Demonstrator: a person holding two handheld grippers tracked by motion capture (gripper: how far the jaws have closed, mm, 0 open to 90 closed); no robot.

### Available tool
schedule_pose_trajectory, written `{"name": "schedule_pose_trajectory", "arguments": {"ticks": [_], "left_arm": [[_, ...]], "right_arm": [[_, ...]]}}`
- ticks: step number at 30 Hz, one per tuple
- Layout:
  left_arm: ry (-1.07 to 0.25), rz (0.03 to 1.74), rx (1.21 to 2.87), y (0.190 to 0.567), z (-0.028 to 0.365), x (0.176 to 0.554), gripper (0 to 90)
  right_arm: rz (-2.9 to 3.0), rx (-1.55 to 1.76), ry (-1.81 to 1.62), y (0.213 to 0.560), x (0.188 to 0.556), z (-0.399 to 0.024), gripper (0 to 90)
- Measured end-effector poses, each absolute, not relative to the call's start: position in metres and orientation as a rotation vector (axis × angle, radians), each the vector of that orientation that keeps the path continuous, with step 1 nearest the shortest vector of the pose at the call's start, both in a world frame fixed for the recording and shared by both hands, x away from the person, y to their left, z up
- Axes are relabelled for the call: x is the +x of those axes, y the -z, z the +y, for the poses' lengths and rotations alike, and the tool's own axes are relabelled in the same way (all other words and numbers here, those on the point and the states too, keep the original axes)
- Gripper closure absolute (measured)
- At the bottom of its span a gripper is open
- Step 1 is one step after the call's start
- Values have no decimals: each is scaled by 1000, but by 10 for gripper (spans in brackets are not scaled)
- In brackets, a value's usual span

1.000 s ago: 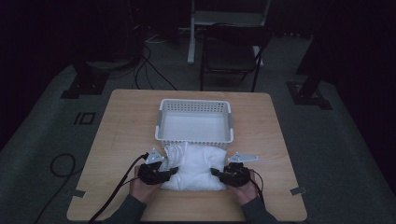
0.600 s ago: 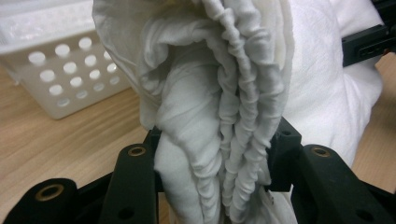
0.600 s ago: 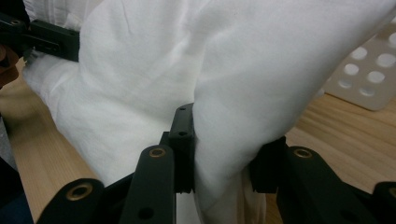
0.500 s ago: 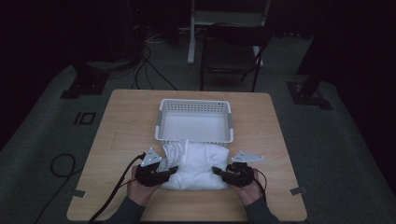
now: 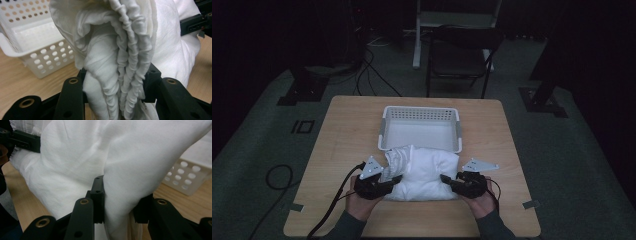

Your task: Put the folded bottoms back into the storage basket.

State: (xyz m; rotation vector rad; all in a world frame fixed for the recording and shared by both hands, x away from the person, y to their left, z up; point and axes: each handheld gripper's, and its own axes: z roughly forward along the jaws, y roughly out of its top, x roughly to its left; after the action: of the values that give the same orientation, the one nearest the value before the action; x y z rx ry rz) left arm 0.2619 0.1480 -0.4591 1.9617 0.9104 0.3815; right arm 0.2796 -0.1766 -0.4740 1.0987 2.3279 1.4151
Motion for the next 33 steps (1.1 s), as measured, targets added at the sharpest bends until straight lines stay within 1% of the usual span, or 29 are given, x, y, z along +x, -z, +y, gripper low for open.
{"name": "schedule_pose_trajectory", "arguments": {"ticks": [4, 16, 22, 26, 33], "left_arm": [[-415, 904, 1961, 450, 148, 259, 570], [-441, 872, 1928, 430, 156, 265, 572], [-469, 852, 1909, 419, 156, 274, 573], [-494, 836, 1893, 406, 155, 288, 575], [-495, 842, 1867, 403, 157, 306, 576]], "right_arm": [[2327, 1080, -1411, 465, 281, -174, 681], [2306, 1036, -1451, 443, 288, -171, 685], [2272, 1023, -1464, 432, 293, -171, 687], [2230, 1013, -1478, 418, 304, -172, 689], [2210, 1008, -1467, 408, 319, -170, 690]]}}
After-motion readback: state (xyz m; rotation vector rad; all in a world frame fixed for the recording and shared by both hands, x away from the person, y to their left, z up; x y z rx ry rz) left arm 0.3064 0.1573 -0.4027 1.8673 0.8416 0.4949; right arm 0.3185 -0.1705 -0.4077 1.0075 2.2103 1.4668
